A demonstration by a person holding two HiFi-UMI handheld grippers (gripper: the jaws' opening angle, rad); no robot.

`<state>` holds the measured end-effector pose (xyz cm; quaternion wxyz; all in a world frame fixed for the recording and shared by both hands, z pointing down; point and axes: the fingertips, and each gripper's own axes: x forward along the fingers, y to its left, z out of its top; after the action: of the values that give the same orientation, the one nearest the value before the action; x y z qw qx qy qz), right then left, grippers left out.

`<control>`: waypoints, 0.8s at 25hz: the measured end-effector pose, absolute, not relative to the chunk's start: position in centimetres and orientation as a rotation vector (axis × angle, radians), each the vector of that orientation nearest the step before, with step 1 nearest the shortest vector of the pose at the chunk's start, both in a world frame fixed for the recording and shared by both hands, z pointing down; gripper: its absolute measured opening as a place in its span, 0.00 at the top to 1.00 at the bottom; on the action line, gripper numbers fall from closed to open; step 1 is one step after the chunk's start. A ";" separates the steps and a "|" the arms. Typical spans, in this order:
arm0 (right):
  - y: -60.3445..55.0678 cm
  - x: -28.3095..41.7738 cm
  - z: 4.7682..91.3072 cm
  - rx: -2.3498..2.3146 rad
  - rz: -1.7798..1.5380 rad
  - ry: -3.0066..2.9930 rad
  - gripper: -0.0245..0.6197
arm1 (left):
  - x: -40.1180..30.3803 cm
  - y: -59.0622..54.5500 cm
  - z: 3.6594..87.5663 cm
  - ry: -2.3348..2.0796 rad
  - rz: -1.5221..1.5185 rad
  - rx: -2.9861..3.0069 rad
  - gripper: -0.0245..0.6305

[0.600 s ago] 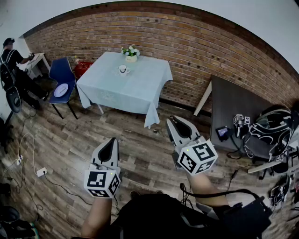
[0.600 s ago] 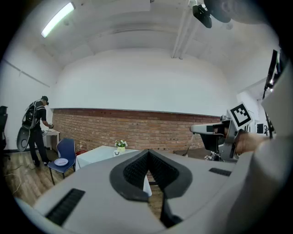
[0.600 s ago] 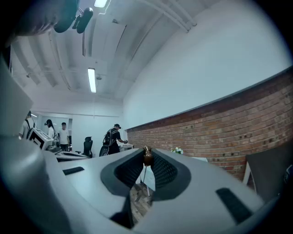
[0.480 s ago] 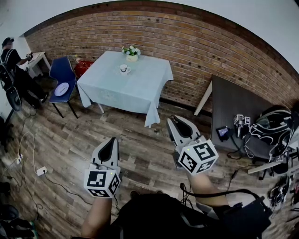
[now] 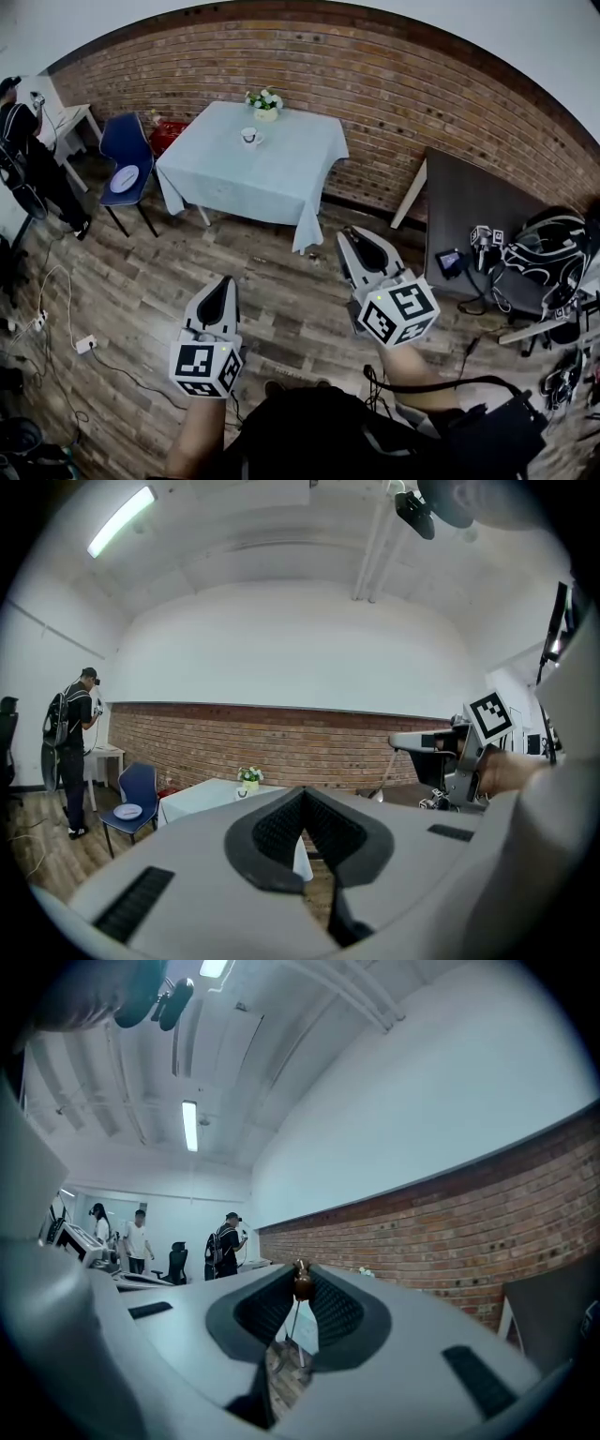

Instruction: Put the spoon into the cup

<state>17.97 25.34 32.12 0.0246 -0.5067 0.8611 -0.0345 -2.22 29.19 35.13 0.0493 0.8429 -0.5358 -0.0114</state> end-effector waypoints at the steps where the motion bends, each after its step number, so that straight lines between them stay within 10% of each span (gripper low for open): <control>1: 25.4 17.8 32.2 -1.561 -0.110 2.665 0.87 | -2.4 29.2 35.2 -1.630 -0.035 2.568 0.95; 20: 24.8 12.6 32.3 -1.629 -0.116 2.627 0.87 | -8.4 28.1 35.6 -1.579 -0.091 2.604 0.95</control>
<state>12.58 24.83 32.32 0.0243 -0.5264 0.8490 -0.0375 -8.37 28.13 35.61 0.0472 0.8537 -0.5177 -0.0298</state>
